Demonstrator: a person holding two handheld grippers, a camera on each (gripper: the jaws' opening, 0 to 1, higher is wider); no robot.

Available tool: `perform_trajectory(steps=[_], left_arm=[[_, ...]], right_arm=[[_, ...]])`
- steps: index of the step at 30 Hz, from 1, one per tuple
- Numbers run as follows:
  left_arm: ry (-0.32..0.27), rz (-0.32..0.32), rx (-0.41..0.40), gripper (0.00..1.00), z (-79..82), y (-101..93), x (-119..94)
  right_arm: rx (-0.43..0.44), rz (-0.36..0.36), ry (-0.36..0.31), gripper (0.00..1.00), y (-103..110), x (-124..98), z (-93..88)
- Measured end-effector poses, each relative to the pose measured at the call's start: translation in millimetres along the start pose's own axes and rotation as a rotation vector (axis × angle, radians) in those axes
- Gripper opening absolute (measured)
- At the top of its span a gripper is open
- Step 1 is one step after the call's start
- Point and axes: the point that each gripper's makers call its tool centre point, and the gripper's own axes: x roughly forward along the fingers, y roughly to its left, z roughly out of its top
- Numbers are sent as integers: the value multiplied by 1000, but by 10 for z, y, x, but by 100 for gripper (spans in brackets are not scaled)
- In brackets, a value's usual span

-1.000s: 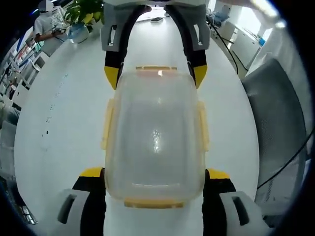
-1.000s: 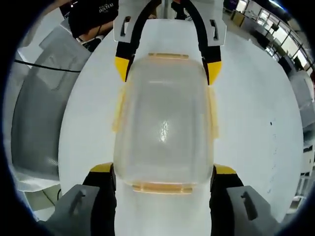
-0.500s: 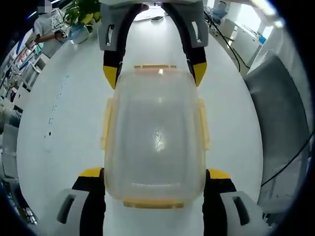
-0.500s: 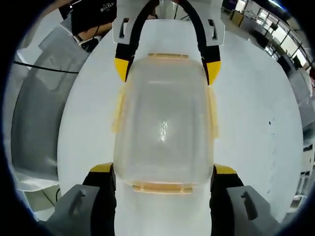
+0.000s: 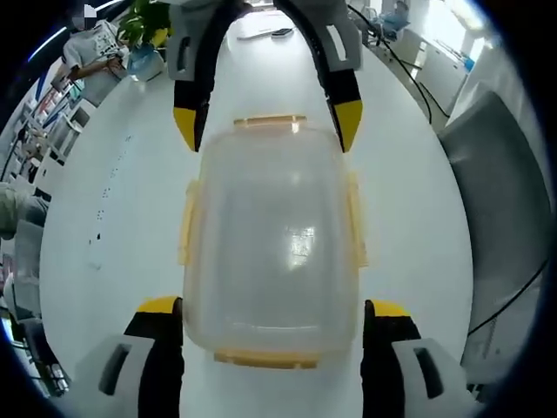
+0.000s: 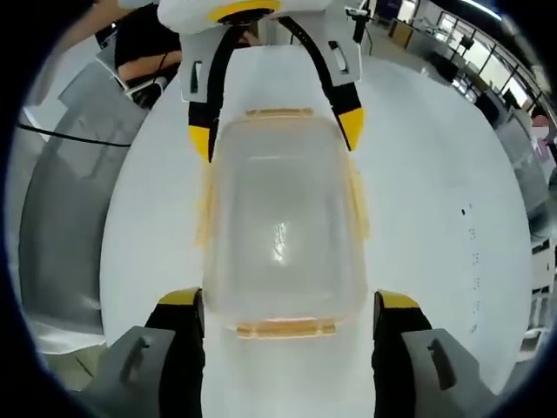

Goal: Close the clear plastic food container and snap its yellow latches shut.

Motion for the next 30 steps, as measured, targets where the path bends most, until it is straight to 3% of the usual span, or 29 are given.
perform_trajectory(steps=[2,4,9,15,19,22,30], left_arm=[[-11,13,-15,87,12,-6,-27],[-17,17,-25,100,14,-28,-45],[-51,72,-13,99,80,-70,-181],[-153,141,-99,99,224,-166,-352],[-175,183,-169,99,172,-238,-445],[-220,192,-221,99,141,-415,-510],[-253,230,-303,99,-66,-836,-681]], right_arm=[[11,-2,-14,81,17,-31,24],[16,-3,-14,87,54,-54,20],[7,-25,-12,89,138,-151,12],[12,-38,-26,87,314,-257,40],[6,-56,-27,85,435,-318,32],[25,-59,-39,87,528,-371,36],[71,-116,-90,85,755,-570,102]])
